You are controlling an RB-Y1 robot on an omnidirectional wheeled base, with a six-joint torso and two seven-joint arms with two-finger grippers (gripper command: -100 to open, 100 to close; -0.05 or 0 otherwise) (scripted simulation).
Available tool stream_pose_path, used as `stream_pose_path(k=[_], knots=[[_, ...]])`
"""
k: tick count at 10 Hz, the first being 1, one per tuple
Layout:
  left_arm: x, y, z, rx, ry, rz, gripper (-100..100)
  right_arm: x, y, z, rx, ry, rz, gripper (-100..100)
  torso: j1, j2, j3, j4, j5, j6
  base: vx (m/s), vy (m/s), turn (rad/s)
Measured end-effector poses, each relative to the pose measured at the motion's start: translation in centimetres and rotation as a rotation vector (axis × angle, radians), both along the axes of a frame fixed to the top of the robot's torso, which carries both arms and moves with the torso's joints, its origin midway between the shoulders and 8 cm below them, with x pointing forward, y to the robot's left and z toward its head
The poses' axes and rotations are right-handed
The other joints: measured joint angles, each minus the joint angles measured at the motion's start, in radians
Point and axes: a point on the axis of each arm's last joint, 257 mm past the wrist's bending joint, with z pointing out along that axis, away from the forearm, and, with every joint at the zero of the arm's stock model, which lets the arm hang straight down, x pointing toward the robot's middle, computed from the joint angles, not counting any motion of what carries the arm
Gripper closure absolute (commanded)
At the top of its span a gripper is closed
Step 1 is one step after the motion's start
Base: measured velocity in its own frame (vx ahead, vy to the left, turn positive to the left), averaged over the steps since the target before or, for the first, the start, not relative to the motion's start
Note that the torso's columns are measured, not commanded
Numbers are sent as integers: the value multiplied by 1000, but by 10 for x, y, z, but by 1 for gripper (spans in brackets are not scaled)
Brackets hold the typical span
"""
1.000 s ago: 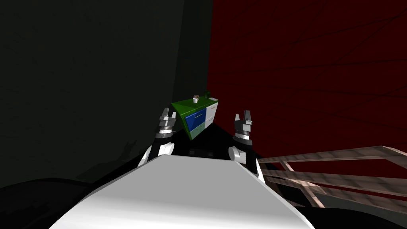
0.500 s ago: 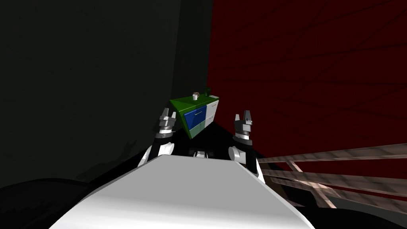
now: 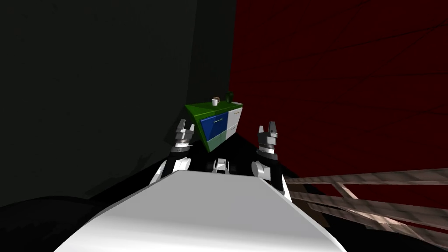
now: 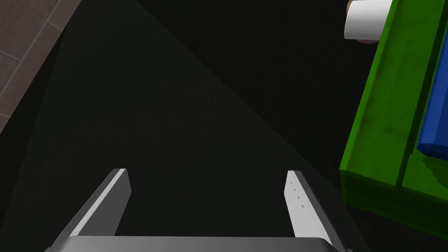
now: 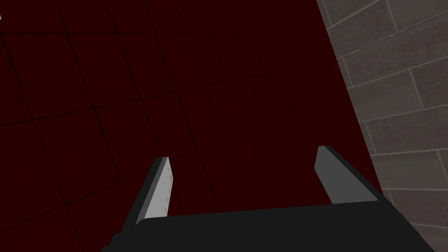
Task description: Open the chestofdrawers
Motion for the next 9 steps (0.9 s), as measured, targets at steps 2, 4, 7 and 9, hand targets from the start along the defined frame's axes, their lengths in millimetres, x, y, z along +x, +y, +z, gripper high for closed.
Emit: stream_pose_path(k=[2, 4, 7, 9], knots=[[3, 7, -11, -7, 30, -6, -100, 0, 0, 0, 0, 0, 0, 0, 1, 9, -2, 5, 0, 0, 120, -144, 87], [8, 20, -24, -30, 62, -4, -100, 0, 0, 0, 0, 0, 0, 0, 5, 8, -2, 5, 1, 0, 175, -135, 151], [14, 37, -41, -78, 106, 7, -100, 0, 0, 0, 0, 0, 0, 0, 4, 10, -1, 6, 1, 0, 162, -139, 105], [17, 52, -56, -120, 140, 21, -100, 0, 0, 0, 0, 0, 0, 0, 3, 10, -1, 6, 1, 0, 146, -158, 102]])
